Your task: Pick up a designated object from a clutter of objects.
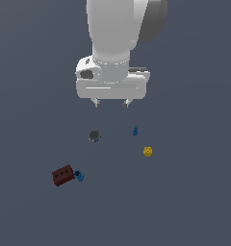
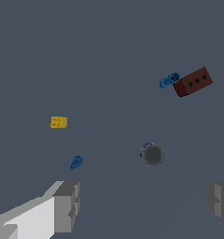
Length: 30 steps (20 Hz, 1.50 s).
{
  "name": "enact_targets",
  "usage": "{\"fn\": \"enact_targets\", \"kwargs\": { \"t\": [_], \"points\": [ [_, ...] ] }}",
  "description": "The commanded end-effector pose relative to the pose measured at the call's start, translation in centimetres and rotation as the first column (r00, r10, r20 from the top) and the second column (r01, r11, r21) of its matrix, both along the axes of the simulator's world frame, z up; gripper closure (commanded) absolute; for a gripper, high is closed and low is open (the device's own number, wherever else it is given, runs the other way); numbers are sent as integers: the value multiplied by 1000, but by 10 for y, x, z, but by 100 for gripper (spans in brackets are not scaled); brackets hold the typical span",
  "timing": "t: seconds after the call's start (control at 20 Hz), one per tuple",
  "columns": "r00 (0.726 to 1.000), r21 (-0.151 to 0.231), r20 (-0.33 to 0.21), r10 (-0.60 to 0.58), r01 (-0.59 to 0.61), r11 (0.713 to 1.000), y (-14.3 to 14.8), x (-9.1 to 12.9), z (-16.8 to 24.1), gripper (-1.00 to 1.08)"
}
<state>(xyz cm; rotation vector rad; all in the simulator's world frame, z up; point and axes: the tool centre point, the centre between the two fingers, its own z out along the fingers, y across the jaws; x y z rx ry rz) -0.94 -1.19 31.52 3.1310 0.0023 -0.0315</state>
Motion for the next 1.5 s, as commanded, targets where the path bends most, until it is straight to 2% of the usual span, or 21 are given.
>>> {"fn": "enact_targets", "kwargs": {
  "t": [0.0,0.5,0.95,1.45],
  "points": [
    [1000,0,0,0,0,1000,0,0,0,-92],
    [998,-21,-18,-52,51,998,-33,-6,-1,-92],
    [998,-21,-17,-59,59,998,-30,-5,-4,-92],
    [990,-24,-10,-140,140,990,-13,-5,-29,-92]
  ]
}}
